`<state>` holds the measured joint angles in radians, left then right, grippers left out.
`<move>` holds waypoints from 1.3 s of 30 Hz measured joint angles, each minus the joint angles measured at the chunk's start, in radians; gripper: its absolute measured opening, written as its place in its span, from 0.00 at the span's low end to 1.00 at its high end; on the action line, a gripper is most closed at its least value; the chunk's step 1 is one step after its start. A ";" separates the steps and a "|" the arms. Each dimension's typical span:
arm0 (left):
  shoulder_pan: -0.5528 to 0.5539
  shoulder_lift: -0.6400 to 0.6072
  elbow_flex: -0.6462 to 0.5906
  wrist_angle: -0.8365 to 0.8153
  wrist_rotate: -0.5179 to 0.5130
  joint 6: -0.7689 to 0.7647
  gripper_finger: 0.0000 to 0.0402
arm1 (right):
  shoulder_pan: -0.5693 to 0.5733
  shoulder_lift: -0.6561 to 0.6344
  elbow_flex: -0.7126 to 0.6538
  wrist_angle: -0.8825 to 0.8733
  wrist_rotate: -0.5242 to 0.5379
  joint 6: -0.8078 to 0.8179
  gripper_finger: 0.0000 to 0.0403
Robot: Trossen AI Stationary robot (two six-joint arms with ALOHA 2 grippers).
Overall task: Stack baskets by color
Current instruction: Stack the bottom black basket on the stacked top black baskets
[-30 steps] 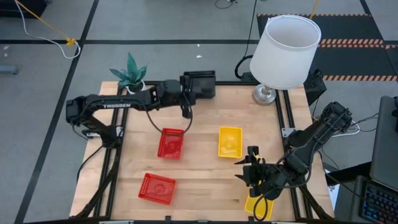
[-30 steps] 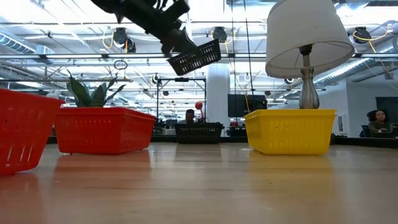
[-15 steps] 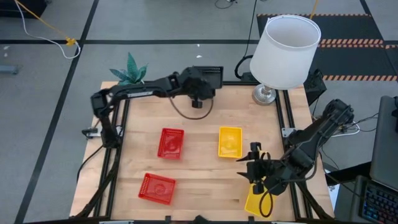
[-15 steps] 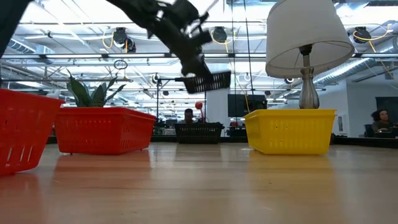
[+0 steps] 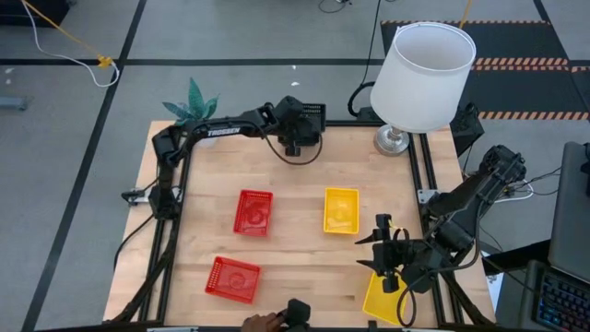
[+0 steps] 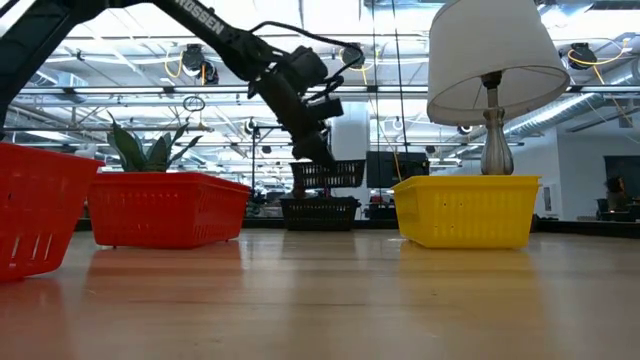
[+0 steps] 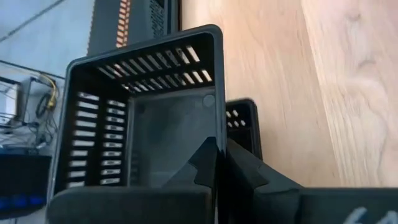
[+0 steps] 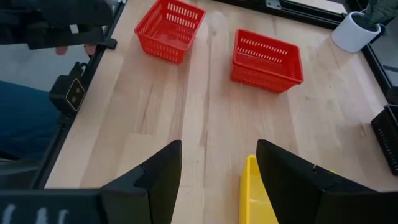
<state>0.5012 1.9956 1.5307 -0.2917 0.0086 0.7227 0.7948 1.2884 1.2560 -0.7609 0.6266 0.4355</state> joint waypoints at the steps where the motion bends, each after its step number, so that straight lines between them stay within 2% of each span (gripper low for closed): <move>1: 0.003 0.004 0.000 0.000 0.000 -0.001 0.05 | 0.000 0.000 0.000 0.000 0.000 0.000 0.50; 7: 0.023 0.017 -0.001 -0.037 0.027 -0.018 0.02 | 0.000 0.000 0.000 0.001 0.000 0.000 0.50; 13: 0.029 0.032 -0.003 -0.052 0.029 -0.021 0.07 | -0.001 0.000 0.000 0.011 0.000 0.000 0.50; 22: 0.028 0.032 -0.003 -0.056 0.032 -0.030 0.02 | -0.001 0.000 0.000 0.013 0.001 -0.002 0.50; 33: 0.028 0.032 -0.003 -0.044 0.018 -0.071 0.26 | -0.001 0.000 0.000 0.013 0.001 -0.002 0.50; 39: 0.028 0.032 -0.003 -0.041 0.017 -0.102 0.36 | -0.001 0.000 0.000 0.012 0.001 -0.002 0.50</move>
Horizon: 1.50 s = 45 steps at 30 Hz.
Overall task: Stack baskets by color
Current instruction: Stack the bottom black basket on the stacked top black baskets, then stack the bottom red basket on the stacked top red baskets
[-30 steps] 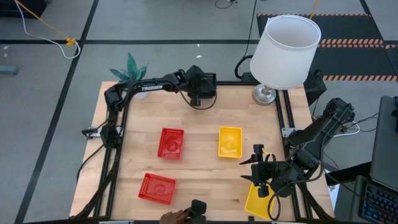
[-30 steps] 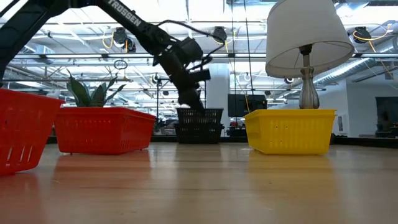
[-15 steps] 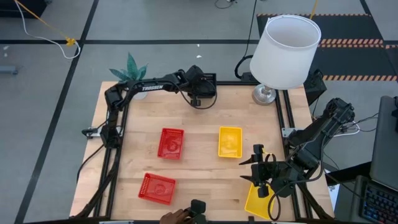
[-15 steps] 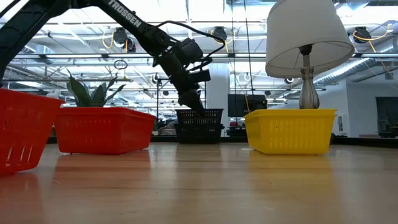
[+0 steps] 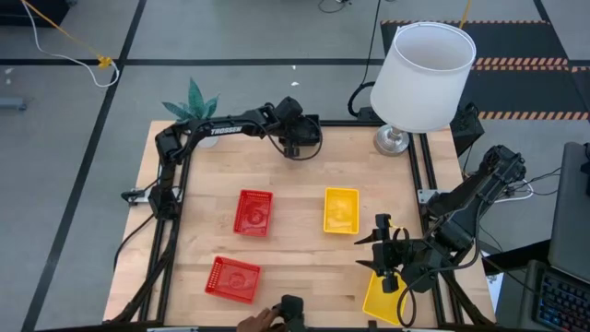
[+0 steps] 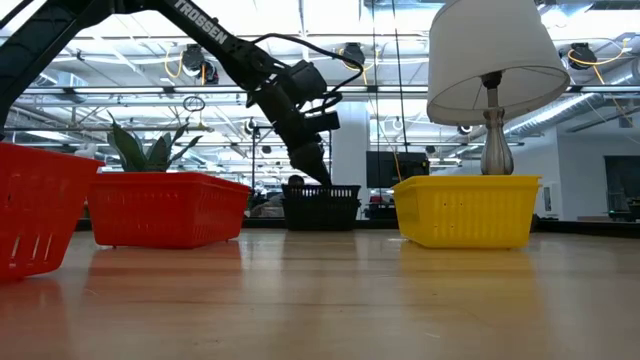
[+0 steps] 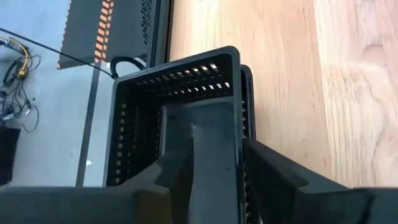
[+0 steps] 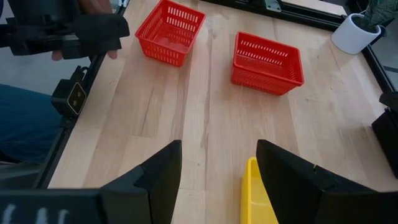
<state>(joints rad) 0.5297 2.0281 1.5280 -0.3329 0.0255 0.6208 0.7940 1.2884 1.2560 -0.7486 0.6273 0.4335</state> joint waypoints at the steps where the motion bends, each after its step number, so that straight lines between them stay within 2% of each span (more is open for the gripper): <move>1: 0.000 0.000 0.000 0.000 -0.004 -0.008 0.37 | 0.000 0.000 0.000 0.000 0.000 0.000 0.50; 4: 0.000 0.000 0.000 -0.004 -0.011 -0.032 0.39 | 0.000 0.000 0.000 0.000 0.000 0.000 0.50; 9: -0.011 -0.021 0.000 -0.027 -0.083 -0.095 0.40 | 0.000 0.000 0.000 -0.005 0.000 0.000 0.50; 17: -0.070 -0.173 0.002 -0.155 -0.104 -0.216 0.33 | -0.009 0.000 -0.066 0.045 0.005 0.000 0.50; 19: -0.096 -0.225 0.002 -0.215 -0.089 -0.250 0.31 | -0.015 0.000 -0.077 0.059 0.004 0.016 0.50; 23: -0.166 -0.324 -0.003 -0.364 0.006 -0.314 0.27 | -0.016 0.000 -0.085 0.072 -0.001 0.123 0.50; 26: -0.251 -0.417 -0.067 -0.395 0.016 -0.336 0.22 | -0.016 0.000 -0.085 0.075 -0.047 0.146 0.50; 29: -0.353 -0.525 -0.184 -0.362 0.008 -0.355 0.18 | -0.016 0.000 -0.085 0.082 -0.053 0.146 0.50; 36: -0.645 -0.761 -0.460 -0.243 -0.097 -0.555 0.12 | -0.048 0.000 -0.085 0.099 -0.052 0.089 0.50; 40: -0.844 -0.822 -0.569 -0.187 -0.181 -0.712 0.12 | -0.089 0.000 -0.085 0.126 -0.052 0.025 0.50; 45: -1.107 -0.822 -0.637 -0.180 -0.307 -0.872 0.12 | -0.142 0.000 -0.085 0.183 -0.055 -0.096 0.50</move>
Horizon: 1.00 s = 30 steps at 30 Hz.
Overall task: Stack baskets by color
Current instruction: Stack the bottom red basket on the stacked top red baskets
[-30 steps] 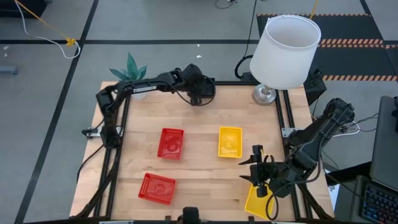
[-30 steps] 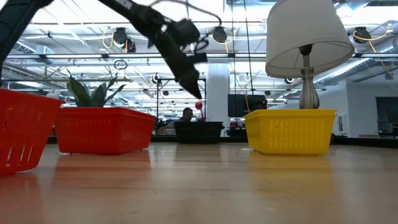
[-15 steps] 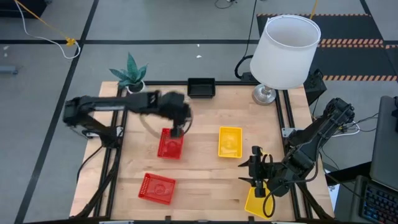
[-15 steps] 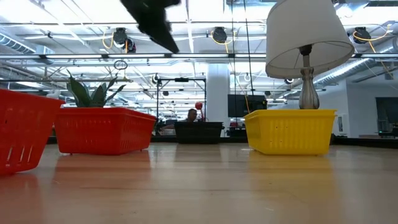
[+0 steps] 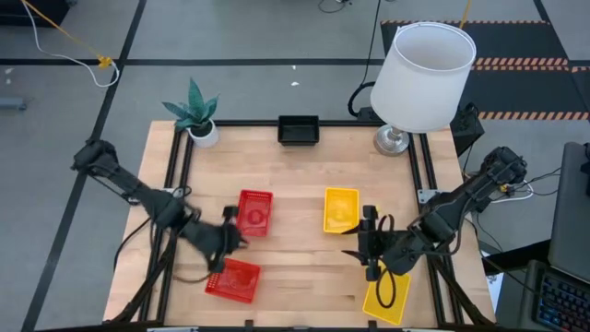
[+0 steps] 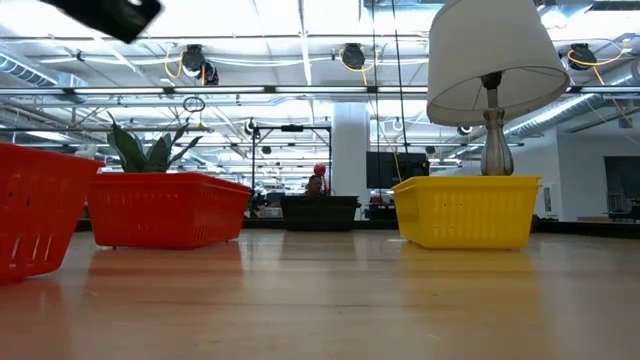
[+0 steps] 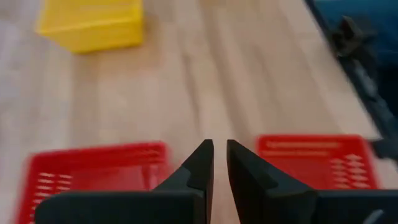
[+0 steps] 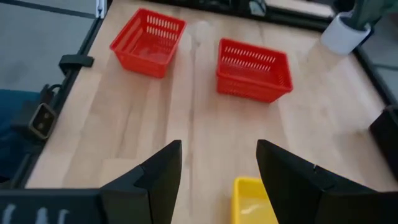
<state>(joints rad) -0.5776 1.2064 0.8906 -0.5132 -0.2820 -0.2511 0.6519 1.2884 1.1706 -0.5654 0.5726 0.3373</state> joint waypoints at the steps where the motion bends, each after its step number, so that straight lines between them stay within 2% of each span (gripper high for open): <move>1: -0.043 0.006 -0.006 0.002 -0.015 -0.031 0.12 | -0.009 0.000 0.000 0.011 0.000 -0.022 0.50; 7: -0.254 0.062 -0.014 0.004 -0.095 -0.213 0.12 | -0.051 0.000 0.000 0.039 -0.001 -0.088 0.50; 12: -0.348 0.125 -0.014 0.000 -0.101 -0.231 0.12 | -0.057 0.000 0.000 0.038 -0.001 -0.090 0.50; 18: -0.372 0.154 -0.014 -0.007 -0.080 -0.308 0.14 | -0.057 0.000 0.000 0.038 -0.002 -0.088 0.50; 27: -0.358 0.156 -0.014 -0.001 -0.103 -0.306 0.38 | -0.054 0.000 0.000 0.038 -0.004 -0.071 0.50; 30: -0.356 0.173 -0.014 0.055 -0.092 -0.305 0.43 | -0.055 0.000 0.000 0.037 -0.050 -0.061 0.50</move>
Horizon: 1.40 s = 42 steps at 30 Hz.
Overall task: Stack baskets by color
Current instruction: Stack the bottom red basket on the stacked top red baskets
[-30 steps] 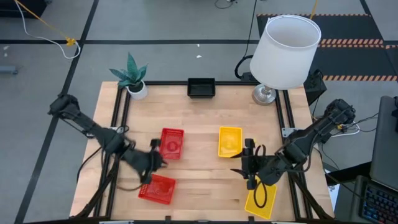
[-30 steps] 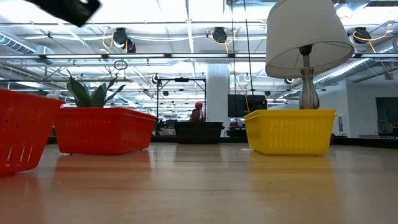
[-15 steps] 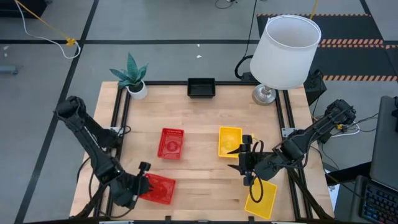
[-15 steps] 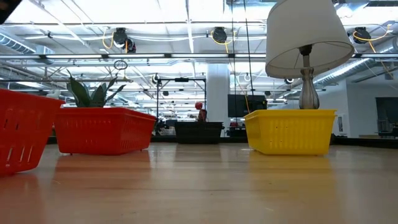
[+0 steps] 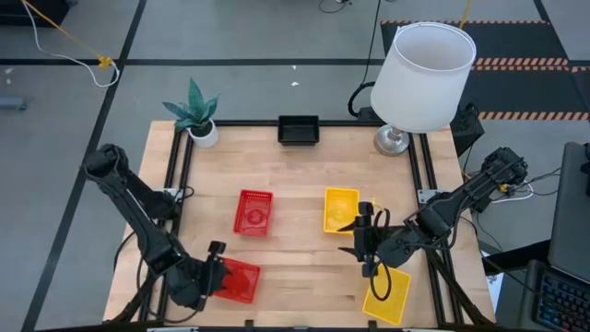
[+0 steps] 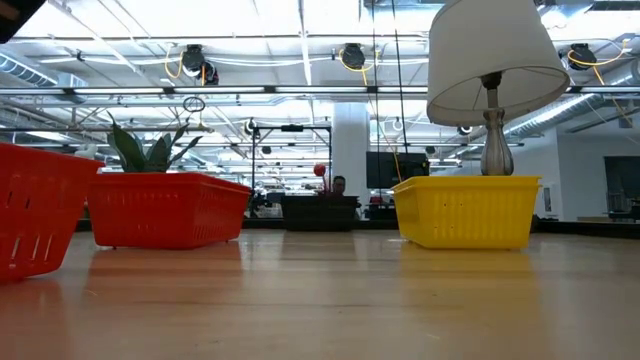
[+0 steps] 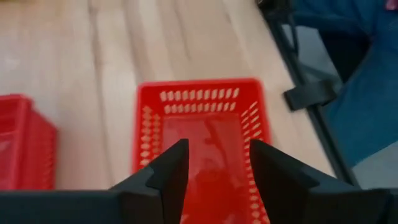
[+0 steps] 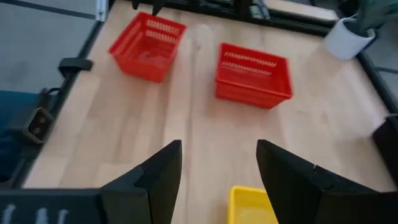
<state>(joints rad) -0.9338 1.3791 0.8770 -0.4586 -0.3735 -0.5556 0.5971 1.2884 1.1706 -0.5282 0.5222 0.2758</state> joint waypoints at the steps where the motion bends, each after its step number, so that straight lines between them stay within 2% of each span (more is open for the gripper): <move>1: -0.001 0.014 0.003 0.017 0.012 0.000 0.43 | 0.000 0.000 0.000 0.000 -0.009 0.000 0.50; 5: -0.004 0.104 0.057 0.028 0.067 -0.005 0.43 | 0.000 0.000 0.000 0.000 -0.030 0.010 0.50; 9: -0.005 0.214 0.147 -0.002 0.115 -0.015 0.39 | 0.000 0.000 0.000 0.000 -0.030 0.012 0.50; 17: -0.012 0.361 0.322 -0.159 0.140 -0.051 0.28 | 0.000 0.000 0.000 0.000 -0.030 0.012 0.50; 22: -0.011 0.388 0.321 -0.211 0.134 -0.138 0.26 | 0.000 0.000 0.000 0.000 -0.030 -0.002 0.50; 33: -0.017 0.391 0.305 -0.223 0.111 -0.211 0.35 | 0.000 0.000 0.000 0.000 -0.030 -0.027 0.50; 38: -0.020 0.391 0.278 -0.226 0.111 -0.213 0.32 | 0.000 0.000 0.000 0.001 -0.030 -0.027 0.50; 42: -0.022 0.391 0.277 -0.220 0.110 -0.211 0.25 | 0.000 0.000 0.000 0.001 -0.030 -0.027 0.50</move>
<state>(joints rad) -0.9559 1.7699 1.1538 -0.6788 -0.2634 -0.7662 0.5972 1.2884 1.1706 -0.5274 0.4923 0.2493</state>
